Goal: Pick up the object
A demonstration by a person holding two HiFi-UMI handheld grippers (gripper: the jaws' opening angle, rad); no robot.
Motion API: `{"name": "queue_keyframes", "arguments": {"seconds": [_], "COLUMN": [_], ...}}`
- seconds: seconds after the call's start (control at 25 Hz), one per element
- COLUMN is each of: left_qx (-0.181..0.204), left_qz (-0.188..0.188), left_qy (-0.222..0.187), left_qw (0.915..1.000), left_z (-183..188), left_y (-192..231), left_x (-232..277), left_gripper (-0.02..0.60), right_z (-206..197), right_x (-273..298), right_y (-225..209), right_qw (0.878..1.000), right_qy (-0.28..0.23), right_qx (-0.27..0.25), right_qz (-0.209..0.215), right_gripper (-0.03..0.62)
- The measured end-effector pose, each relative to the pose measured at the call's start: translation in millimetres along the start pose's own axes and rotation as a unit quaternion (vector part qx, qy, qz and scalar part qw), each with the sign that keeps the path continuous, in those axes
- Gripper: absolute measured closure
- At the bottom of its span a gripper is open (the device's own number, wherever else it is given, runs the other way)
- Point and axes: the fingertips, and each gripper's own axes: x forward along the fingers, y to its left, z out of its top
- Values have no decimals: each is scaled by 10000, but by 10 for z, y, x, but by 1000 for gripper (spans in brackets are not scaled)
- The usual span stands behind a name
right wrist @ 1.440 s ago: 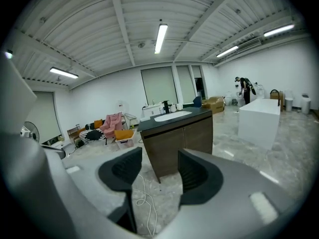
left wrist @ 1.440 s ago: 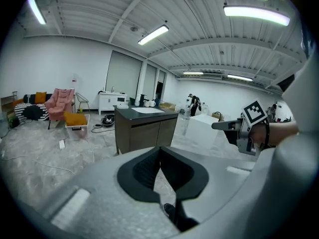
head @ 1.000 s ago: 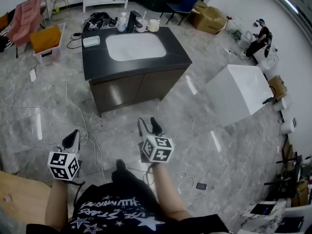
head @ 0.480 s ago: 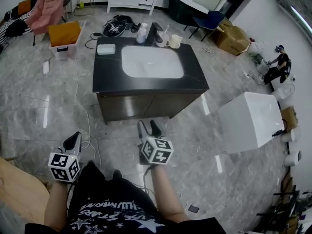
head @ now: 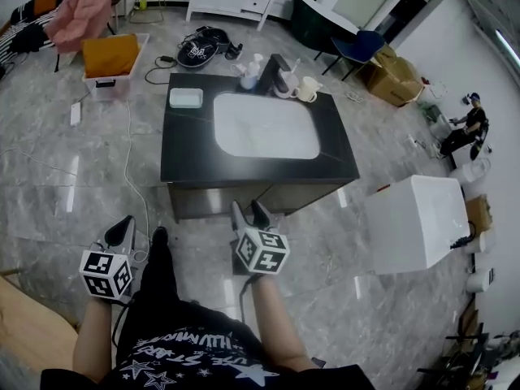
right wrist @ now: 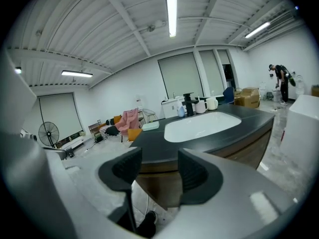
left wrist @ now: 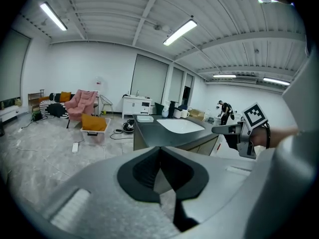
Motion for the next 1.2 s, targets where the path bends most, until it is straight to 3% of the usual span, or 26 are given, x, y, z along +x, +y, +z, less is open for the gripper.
{"name": "queue_keyframes", "arguments": {"seconds": [0.28,0.64,1.2], "left_qx": [-78,41,-76], "left_qz": [-239,-593,-953], "left_qy": [1,143,495], "left_qw": [9997,9981,9942], "left_z": [544,1200,1395], "left_y": [658,1336,1914], "left_x": [969,2041,3077], "left_gripper": [572,572,572], "right_z": [568,1107,1316], "right_x": [1097,2322,3820], "right_y": [196,325,390], "right_qw": [9996,9993,9964], "right_qy": [64,192,719], "right_qx": [-264,-222,-306], "right_qz": [-76,-210,-314], "right_gripper": [363,364,364]}}
